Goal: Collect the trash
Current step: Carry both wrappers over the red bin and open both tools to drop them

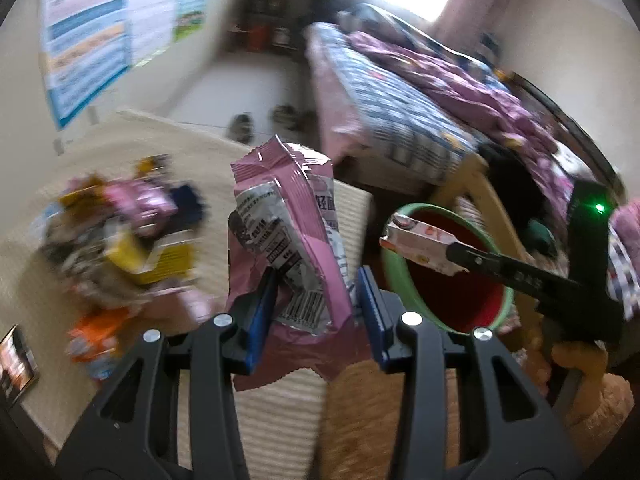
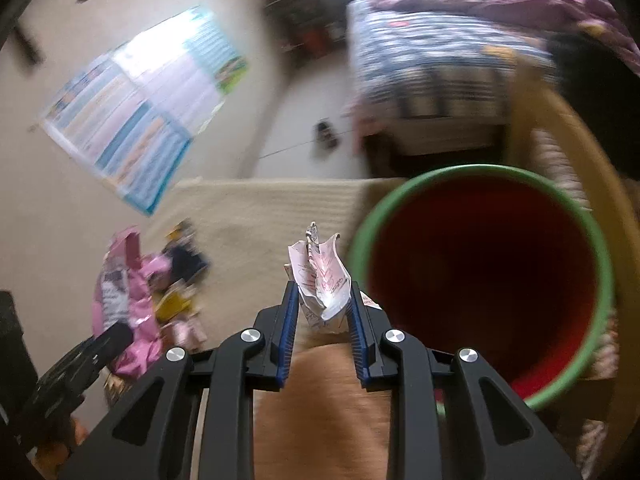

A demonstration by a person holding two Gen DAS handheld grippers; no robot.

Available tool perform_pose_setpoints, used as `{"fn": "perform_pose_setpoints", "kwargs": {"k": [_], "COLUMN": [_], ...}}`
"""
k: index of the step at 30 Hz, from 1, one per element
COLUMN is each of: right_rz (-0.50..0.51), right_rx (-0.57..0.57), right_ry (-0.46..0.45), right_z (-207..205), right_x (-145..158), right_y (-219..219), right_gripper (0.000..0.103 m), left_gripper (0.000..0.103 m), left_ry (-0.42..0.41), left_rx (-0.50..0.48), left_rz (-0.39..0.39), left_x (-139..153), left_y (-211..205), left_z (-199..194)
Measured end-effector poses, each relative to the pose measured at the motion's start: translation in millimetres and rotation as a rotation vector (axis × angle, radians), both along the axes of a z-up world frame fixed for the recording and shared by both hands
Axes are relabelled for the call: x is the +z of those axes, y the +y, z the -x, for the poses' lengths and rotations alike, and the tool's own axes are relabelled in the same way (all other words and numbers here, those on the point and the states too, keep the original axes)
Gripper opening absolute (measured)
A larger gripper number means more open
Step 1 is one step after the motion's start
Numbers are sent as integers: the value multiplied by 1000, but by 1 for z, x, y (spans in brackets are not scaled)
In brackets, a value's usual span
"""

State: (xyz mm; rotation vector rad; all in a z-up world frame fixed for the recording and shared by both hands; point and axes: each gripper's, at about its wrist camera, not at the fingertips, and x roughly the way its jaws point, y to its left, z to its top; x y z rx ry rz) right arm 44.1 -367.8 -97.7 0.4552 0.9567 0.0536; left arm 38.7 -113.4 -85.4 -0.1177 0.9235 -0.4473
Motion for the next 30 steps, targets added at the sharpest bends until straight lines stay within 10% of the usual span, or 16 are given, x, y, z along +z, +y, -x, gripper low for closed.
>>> {"fn": "perform_pose_setpoints", "kwargs": {"k": [11,15,30], "right_rz": [-17,-8,3], "right_rx": [-243,-269,-266], "right_ry": [69,63,105], "right_z": [24,31,22], "right_x": [-15,-14,-29], "right_y": [-93,-102,-91], "right_gripper": [24,24,38], "left_gripper": [40,69,77], "left_ry": [86,56,95], "left_rx": [-272,-326,-146], "left_rz": [13,-13,-3], "left_x": [-18,-17,-25], "left_y": [-121,-148,-82], "left_z": [-17,-15,-15]}}
